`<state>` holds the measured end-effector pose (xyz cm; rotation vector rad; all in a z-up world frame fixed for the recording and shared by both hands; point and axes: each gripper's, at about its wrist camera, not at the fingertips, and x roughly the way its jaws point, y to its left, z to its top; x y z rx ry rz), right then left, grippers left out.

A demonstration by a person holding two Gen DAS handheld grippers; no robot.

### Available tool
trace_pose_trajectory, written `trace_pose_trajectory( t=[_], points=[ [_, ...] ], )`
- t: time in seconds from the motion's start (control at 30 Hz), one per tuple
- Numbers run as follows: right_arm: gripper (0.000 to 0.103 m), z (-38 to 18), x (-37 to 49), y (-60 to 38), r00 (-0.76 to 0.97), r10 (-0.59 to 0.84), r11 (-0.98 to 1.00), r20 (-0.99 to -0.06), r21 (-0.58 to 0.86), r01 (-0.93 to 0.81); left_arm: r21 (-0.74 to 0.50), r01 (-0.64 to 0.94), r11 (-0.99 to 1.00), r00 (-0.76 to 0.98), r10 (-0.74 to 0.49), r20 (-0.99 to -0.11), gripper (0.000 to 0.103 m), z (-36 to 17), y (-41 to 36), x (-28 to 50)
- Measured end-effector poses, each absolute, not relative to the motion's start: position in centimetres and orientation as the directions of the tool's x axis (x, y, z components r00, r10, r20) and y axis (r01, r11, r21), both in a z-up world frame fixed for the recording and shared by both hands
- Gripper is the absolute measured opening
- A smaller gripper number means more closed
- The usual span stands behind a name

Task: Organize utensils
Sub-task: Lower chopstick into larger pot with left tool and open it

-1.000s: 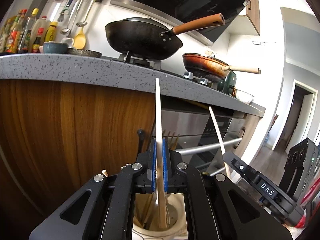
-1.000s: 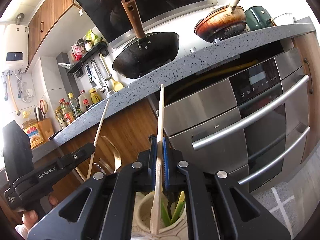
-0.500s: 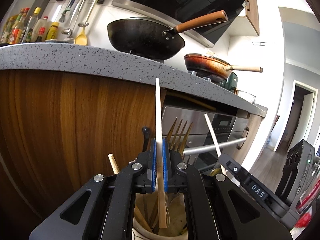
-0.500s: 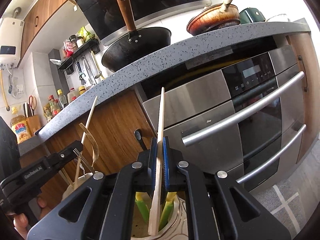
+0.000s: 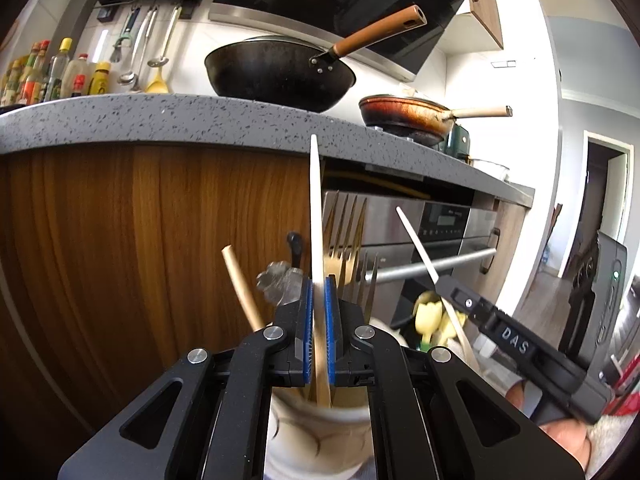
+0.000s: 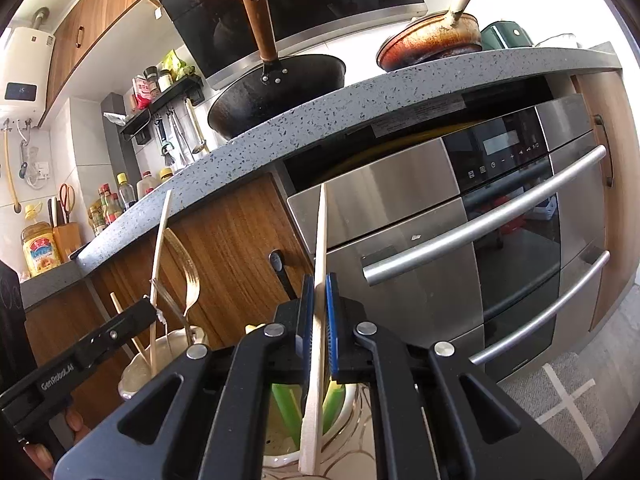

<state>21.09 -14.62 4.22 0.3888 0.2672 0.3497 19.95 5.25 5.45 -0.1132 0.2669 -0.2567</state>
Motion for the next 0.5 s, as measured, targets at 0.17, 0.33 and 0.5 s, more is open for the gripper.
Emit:
trace_pose_trajectory(
  t=[0.17, 0.33, 0.5],
  points=[
    [0.006, 4.3, 20.7, -14.6, 0.896, 0.404, 0.858, -0.183, 0.416, -0.301, -0.188, 0.259, 0.947, 0.909, -0.305, -0.283, 0.006, 4.6, 6.5, 19.2],
    [0.006, 4.3, 20.5, -15.1, 0.882, 0.437, 0.831, -0.177, 0.456, -0.320, -0.192, 0.284, 0.939, 0.894, -0.332, -0.301, 0.006, 4.1, 6.5, 18.3],
    [0.006, 4.3, 20.8, -15.7, 0.875, 0.451, 0.806, -0.176, 0.502, -0.314, -0.168, 0.295, 0.941, 0.890, -0.334, -0.309, 0.006, 4.1, 6.1, 17.9]
  ],
)
